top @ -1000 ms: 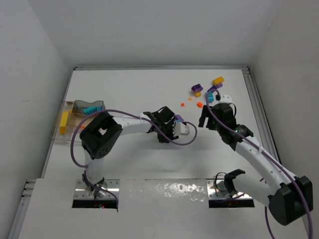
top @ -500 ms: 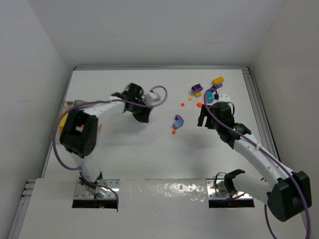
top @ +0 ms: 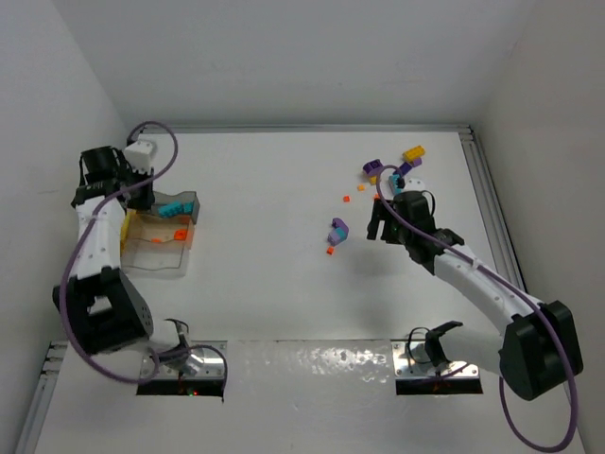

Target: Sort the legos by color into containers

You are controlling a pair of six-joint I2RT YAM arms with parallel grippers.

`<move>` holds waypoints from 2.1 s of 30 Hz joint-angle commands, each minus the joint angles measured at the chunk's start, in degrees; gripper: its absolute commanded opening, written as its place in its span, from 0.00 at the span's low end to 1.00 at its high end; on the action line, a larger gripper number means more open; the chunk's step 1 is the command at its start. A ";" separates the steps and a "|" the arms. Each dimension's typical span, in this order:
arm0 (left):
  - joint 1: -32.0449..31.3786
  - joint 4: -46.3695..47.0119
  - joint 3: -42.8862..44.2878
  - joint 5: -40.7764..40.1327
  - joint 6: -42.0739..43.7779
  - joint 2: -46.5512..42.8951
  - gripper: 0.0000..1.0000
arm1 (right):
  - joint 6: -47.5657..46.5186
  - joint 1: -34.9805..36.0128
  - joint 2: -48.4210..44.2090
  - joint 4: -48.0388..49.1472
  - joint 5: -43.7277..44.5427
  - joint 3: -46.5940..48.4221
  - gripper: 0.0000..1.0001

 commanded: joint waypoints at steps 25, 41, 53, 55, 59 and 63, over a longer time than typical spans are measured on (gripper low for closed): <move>2.73 0.16 2.48 1.92 5.80 11.25 0.46 | -0.57 -0.20 0.23 0.57 -1.74 3.55 0.78; -21.75 -4.16 9.86 -1.42 5.20 10.55 0.42 | -1.10 -0.20 -1.00 -2.42 1.07 4.61 0.79; -61.67 6.98 7.83 -9.68 -22.38 23.98 0.69 | 5.05 -0.20 -4.86 -8.49 7.13 2.94 0.79; -63.70 8.67 9.50 -9.42 -25.46 27.40 0.72 | 4.96 -0.12 -6.53 -8.75 7.83 2.24 0.79; -65.56 10.08 12.66 -9.50 -27.84 33.56 0.75 | 4.35 -0.20 -8.29 -10.06 9.15 1.36 0.79; -65.56 10.69 15.74 -12.58 -29.17 38.40 0.76 | 4.26 -0.20 -9.96 -10.68 9.86 0.22 0.79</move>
